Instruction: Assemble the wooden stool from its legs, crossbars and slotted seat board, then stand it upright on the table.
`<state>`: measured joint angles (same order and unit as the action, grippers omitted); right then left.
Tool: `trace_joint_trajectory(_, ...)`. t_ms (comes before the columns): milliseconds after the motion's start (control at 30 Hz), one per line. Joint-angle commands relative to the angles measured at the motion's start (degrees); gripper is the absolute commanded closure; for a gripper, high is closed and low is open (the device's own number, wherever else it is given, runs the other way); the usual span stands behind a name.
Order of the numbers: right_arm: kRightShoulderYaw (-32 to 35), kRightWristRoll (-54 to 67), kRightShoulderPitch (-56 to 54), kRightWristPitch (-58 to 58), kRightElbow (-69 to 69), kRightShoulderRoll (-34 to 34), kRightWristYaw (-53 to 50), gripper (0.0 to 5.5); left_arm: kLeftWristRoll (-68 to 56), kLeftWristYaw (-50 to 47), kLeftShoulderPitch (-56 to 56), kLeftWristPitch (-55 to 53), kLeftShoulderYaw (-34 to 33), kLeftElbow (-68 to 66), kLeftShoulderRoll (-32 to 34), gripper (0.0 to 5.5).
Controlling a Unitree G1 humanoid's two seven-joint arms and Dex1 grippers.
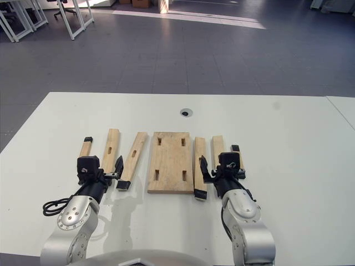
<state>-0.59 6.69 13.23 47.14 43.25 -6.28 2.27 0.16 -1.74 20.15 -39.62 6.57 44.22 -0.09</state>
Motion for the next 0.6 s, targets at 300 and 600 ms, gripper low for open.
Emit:
trace_joint_trajectory(300,0.8,0.6,0.2,0.5,0.0,-0.9,0.7,1.51,-0.1,-0.3,0.9,1.3,0.9,-0.2,-0.4,1.17)
trace_joint_trajectory(600,5.5,3.0,-3.1,-0.7,-2.3,-3.1,4.0,1.51,0.2,-0.6,1.1,1.8,1.1,-0.4,-0.5,1.17)
